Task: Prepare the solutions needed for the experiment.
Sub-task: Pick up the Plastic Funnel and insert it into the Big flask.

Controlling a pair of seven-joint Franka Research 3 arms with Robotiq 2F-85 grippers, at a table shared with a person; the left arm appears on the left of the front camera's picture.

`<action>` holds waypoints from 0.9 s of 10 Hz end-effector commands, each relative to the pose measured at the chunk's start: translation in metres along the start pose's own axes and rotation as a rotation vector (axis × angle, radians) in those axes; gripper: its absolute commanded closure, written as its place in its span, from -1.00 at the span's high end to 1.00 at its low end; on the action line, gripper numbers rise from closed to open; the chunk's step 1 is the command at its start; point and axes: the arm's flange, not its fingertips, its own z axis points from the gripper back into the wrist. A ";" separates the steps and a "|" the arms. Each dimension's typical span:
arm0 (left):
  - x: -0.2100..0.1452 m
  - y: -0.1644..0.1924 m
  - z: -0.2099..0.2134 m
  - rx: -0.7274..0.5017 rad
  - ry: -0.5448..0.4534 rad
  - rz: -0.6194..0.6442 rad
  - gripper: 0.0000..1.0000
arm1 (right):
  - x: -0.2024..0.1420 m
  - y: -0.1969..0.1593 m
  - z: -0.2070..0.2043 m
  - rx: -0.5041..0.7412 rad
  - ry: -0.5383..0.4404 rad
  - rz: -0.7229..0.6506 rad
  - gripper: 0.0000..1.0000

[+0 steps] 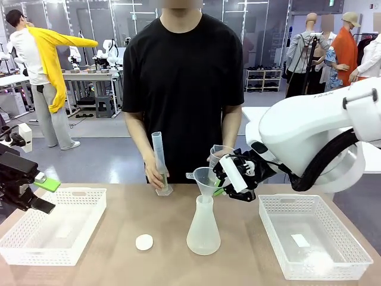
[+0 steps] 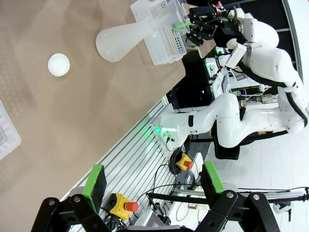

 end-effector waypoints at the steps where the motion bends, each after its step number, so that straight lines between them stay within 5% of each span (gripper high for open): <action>1: 0.003 -0.001 -0.002 -0.027 -0.010 -0.020 1.00 | -0.009 -0.004 -0.011 0.000 -0.014 0.021 -0.88; 2: 0.003 -0.001 -0.002 -0.027 -0.010 -0.020 1.00 | -0.010 -0.004 -0.012 0.000 -0.027 0.017 -0.88; 5: 0.003 -0.001 -0.002 -0.027 -0.010 -0.020 1.00 | -0.008 -0.004 -0.008 0.003 -0.019 0.004 -0.40; 9: 0.003 -0.001 -0.002 -0.027 -0.010 -0.020 1.00 | -0.005 -0.003 -0.004 0.021 -0.002 -0.014 -0.40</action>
